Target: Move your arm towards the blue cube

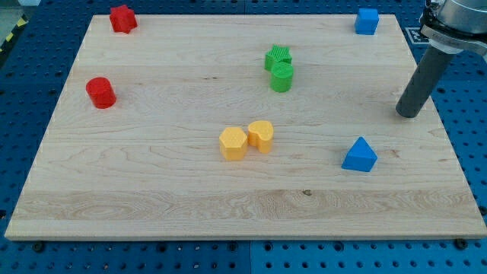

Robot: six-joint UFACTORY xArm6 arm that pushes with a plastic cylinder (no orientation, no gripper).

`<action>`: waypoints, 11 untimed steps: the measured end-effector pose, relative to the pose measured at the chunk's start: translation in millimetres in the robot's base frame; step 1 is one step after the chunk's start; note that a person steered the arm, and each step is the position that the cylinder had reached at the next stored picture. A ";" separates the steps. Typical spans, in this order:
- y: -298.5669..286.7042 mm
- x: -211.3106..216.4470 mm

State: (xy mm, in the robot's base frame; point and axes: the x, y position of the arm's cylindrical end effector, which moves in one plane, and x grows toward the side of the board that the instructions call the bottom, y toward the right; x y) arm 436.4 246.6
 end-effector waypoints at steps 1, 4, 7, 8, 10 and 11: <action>0.3 -5.4; 0.6 -22.3; 0.6 -80.7; 14.6 -121.4; 37.4 -195.1; 23.9 -243.0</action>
